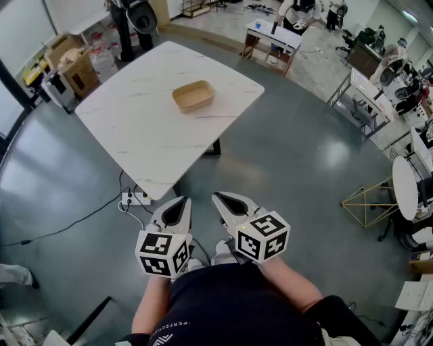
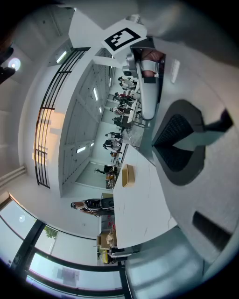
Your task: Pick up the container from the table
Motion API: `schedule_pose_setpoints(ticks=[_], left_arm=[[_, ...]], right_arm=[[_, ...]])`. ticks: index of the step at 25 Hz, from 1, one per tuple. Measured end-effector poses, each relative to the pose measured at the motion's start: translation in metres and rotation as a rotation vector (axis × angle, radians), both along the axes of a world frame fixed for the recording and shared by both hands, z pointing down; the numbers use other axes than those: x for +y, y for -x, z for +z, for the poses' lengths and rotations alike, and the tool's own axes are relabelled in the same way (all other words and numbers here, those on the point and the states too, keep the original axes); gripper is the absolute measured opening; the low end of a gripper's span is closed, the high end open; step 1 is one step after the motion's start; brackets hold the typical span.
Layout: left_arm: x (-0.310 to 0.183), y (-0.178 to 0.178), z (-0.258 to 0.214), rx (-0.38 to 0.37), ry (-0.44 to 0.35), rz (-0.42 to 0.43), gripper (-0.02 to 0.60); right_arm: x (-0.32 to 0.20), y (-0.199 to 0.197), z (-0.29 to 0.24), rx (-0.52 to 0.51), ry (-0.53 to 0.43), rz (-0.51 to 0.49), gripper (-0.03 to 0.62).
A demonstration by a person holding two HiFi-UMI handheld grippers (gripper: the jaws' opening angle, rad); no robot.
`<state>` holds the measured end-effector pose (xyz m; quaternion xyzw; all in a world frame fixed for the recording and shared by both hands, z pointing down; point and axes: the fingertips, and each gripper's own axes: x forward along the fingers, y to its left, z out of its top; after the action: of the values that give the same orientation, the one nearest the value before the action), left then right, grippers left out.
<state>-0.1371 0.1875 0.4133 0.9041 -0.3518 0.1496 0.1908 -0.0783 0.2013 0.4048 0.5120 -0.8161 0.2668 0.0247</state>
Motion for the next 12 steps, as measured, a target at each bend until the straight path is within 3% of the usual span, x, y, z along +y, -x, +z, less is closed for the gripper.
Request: schedule_pose_setpoints(ticks=[12], left_arm=[[-0.018, -0.048, 0.012, -0.018, 0.002, -0.008, -0.008]], right_arm=[[-0.023, -0.039, 0.009, -0.038, 0.014, -0.069, 0.000]])
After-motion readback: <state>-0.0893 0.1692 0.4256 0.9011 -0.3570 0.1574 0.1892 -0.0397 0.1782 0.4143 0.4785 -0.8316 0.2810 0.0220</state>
